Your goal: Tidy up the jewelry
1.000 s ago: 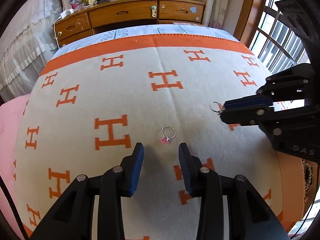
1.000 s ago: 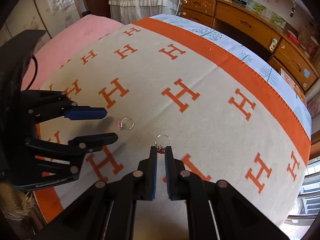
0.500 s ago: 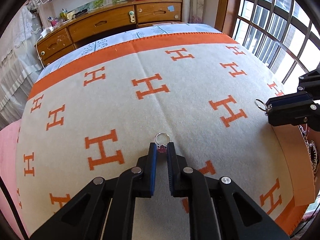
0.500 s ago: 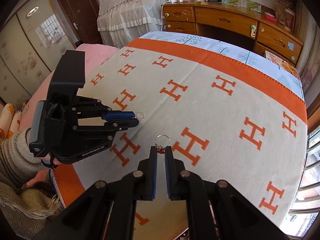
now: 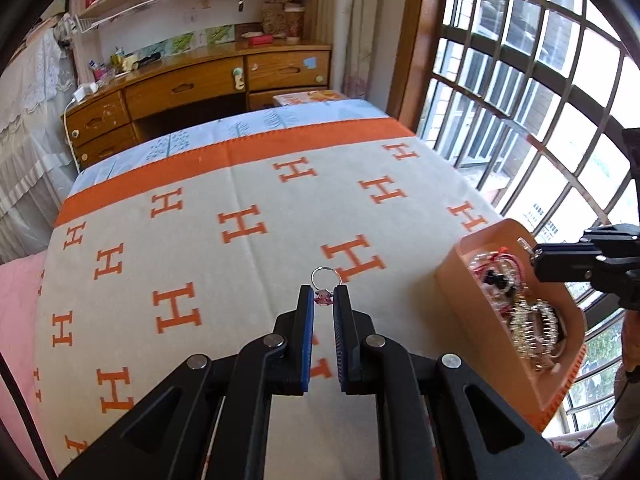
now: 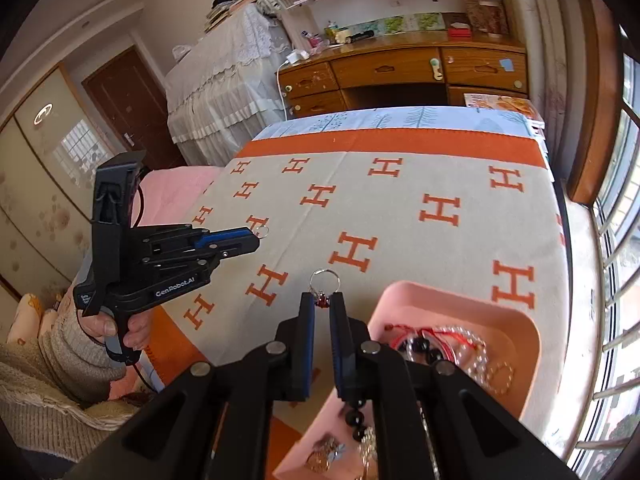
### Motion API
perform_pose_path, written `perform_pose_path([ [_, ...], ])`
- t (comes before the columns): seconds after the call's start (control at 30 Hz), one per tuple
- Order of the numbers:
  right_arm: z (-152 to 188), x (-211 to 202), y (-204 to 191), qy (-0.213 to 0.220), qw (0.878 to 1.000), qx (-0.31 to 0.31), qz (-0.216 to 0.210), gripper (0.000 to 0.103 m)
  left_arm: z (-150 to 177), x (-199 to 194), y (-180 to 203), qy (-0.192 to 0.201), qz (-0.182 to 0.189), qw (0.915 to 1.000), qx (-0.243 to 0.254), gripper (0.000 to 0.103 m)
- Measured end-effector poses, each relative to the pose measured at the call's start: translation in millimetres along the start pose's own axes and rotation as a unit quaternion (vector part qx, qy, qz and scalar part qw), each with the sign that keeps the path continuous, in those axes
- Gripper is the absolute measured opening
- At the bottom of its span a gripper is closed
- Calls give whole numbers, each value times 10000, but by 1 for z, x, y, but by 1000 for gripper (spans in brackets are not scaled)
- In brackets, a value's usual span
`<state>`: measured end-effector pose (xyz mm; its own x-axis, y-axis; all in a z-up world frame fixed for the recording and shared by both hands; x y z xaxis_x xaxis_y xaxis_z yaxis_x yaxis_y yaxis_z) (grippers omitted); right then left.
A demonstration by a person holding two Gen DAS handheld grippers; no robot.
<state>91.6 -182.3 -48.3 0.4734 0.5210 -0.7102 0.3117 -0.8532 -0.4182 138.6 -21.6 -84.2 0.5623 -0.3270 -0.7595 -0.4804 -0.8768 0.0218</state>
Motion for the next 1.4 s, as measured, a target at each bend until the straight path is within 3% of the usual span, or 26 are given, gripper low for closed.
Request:
perform_pose_path([
  [0.23,53,-33,9,44,9990,372,259,7,-13,-33,82,336,676,9952,622,7],
  [0.4,75,-36,13,-17,9982,523,294,8,-8,-24,124,170,1016,9904,923,8],
  [0.8,94,-37,28,47,9940,1015,406,8,11,12,154,-382,1153,9880,954,10],
  [0.87,96,-39,30,88,9932,1094,395,9,12,11,154,-371,1114,9887,934,18],
  [1.03,95,-45,28,260,9926,1123,376,9,12,-4,150,-174,918,9917,888,56],
  [1.2,94,-46,16,314,9937,981,439,9,14,-25,140,50,585,9949,823,75],
  [1.4,88,-43,0,394,9936,923,523,9,20,-48,113,103,118,9990,430,86],
])
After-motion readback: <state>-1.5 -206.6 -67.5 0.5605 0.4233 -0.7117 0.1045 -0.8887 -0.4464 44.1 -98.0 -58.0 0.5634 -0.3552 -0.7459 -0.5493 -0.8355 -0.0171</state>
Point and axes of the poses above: each gripper's, at about its wrist camera, not at the fingertips, and x roughly the way its jaws point, y to its right, z to its underside, the point moved 3 cm from there along x, roughly the way its jaws point, and after that the axes turned 5 degrees about x, right-handed, at the moved point
